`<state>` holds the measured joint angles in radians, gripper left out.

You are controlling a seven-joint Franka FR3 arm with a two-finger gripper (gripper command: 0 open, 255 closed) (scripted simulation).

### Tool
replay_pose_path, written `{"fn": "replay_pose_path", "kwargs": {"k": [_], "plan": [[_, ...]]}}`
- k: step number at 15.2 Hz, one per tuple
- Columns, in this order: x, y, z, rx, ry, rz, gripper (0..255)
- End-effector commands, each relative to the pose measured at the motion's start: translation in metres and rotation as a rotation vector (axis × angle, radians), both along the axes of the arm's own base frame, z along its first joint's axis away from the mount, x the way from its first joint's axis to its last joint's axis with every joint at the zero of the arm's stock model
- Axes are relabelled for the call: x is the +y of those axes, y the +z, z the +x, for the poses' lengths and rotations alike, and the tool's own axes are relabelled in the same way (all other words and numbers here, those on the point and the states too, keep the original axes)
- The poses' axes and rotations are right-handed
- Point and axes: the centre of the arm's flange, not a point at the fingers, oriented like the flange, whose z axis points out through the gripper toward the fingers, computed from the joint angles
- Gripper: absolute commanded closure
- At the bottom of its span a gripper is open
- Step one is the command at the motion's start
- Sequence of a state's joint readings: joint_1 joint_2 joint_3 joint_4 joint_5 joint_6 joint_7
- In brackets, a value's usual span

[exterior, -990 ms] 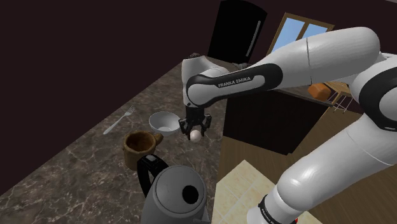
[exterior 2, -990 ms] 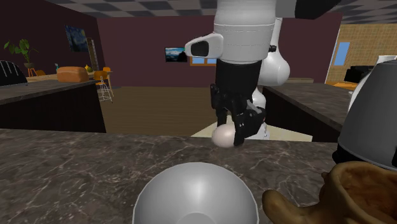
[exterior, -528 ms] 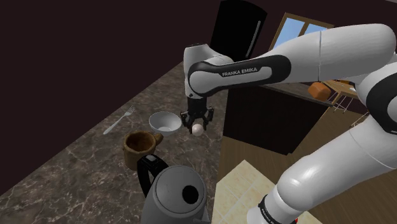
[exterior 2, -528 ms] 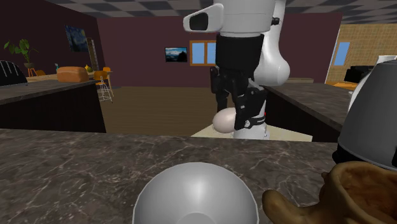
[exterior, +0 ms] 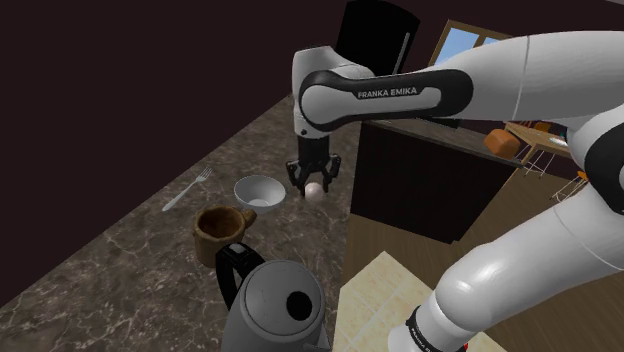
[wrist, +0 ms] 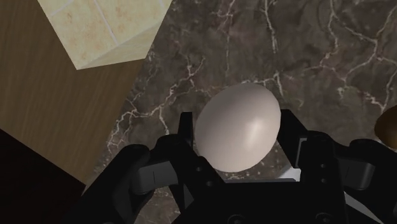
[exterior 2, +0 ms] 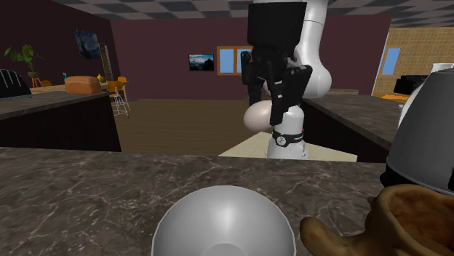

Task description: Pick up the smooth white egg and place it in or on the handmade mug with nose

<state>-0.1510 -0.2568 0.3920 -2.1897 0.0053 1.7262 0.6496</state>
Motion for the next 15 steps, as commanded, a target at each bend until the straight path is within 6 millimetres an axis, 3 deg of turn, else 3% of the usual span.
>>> {"fn": "replay_pose_path", "kwargs": {"k": [1,10,15], "plan": [[0.000,0.010,-0.001,0.000,0.000,0.000,255],[0.000,0.054,-0.001,0.000,0.000,0.000,255],[0.062,0.057,0.023,0.000,0.000,0.000,255]]}}
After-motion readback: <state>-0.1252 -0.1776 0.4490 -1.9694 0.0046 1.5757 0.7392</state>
